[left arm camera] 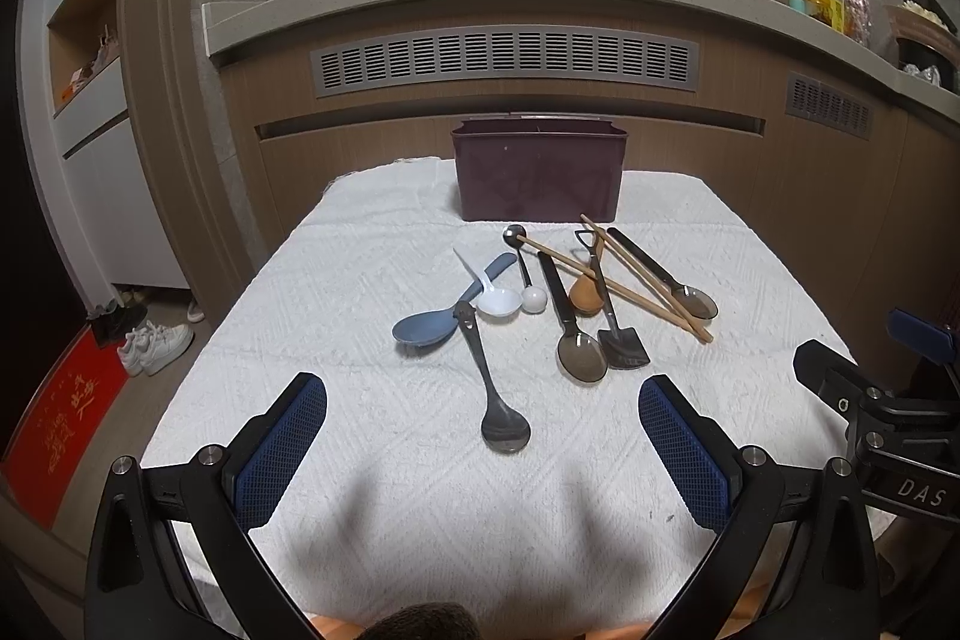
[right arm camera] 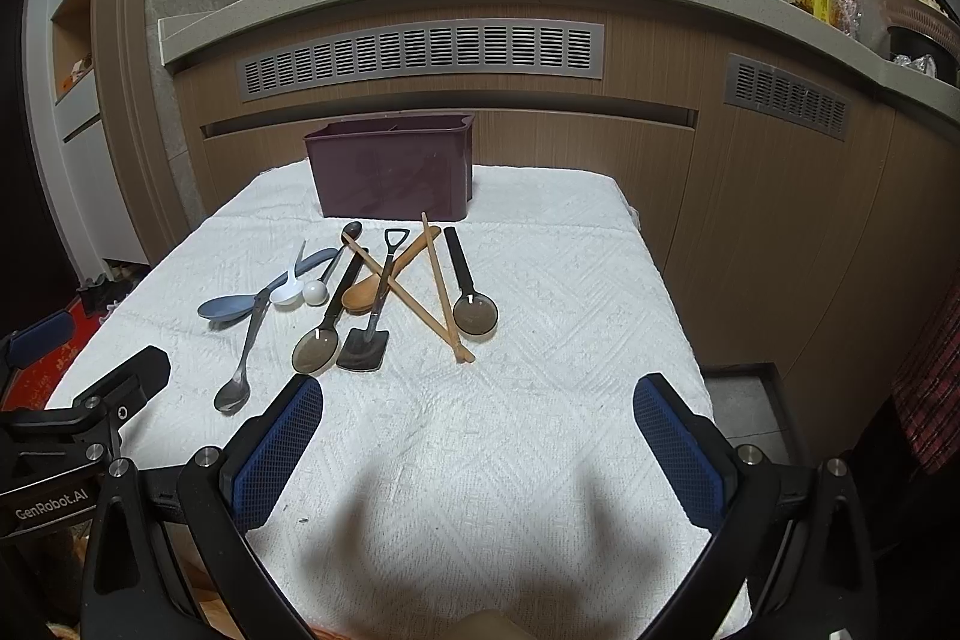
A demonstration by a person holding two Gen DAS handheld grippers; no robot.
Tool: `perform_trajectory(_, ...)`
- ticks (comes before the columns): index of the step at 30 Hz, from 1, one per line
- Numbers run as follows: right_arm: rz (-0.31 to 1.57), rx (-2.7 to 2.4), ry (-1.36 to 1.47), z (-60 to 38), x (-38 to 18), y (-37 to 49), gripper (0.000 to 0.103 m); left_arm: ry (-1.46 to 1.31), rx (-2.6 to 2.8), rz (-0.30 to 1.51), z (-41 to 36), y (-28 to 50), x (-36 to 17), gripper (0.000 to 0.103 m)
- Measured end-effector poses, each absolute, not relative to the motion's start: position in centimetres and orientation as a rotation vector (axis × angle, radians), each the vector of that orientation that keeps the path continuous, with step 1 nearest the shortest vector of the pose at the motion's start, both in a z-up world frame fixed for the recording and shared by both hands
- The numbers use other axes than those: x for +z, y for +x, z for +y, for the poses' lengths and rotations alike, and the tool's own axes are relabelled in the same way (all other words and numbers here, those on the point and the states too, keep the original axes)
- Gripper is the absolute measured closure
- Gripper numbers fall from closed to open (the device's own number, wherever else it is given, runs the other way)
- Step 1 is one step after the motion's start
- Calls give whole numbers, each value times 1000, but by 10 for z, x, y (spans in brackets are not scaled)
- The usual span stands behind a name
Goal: Organize utensils
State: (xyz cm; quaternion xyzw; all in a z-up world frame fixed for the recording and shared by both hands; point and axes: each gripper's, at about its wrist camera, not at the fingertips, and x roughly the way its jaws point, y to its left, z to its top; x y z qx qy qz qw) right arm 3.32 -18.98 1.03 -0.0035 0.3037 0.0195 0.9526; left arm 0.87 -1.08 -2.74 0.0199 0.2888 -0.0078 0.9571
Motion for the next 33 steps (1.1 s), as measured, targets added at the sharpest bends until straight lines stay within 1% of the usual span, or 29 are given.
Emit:
perform_trajectory(15,626,52,-5,-189,9,36,0,45,-33,614,-12,14,-27,0)
perform_trajectory(24,638,49,-21,-190,9,50,0,31,-39,648,-8,43,-28,0)
perform_trajectory(33,645,61,-67,-182,14,96,0,48,-53,680,-4,84,-30,0)
